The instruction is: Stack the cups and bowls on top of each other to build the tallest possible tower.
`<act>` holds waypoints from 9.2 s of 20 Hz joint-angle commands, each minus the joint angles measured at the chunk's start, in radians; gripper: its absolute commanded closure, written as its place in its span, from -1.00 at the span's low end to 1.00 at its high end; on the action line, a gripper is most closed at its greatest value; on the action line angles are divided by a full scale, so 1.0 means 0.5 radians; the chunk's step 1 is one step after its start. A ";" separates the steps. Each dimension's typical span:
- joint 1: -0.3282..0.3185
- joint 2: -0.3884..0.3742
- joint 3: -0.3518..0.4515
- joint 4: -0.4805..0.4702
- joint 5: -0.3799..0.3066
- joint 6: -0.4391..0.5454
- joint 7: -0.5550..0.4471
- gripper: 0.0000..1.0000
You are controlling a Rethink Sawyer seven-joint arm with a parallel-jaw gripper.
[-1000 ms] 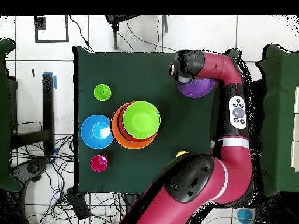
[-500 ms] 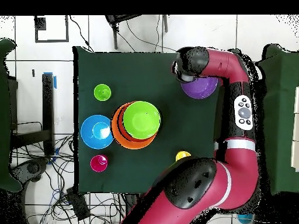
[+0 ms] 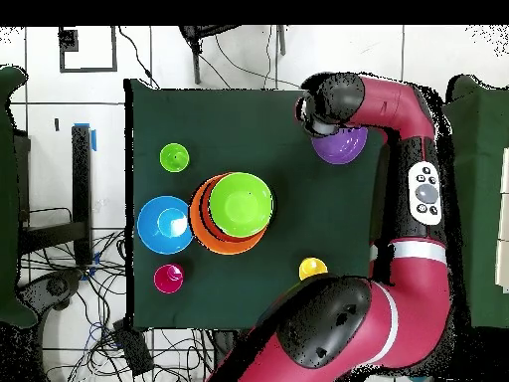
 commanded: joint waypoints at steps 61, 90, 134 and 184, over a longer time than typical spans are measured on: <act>0.322 0.114 -0.234 0.040 0.195 -0.131 0.155 -1.00; 0.280 0.138 -0.241 -0.027 0.211 -0.085 0.034 -1.00; 0.214 0.489 -0.178 -0.324 0.161 -0.189 -0.224 -1.00; 0.603 -0.357 -0.543 -0.243 0.485 0.835 0.201 1.00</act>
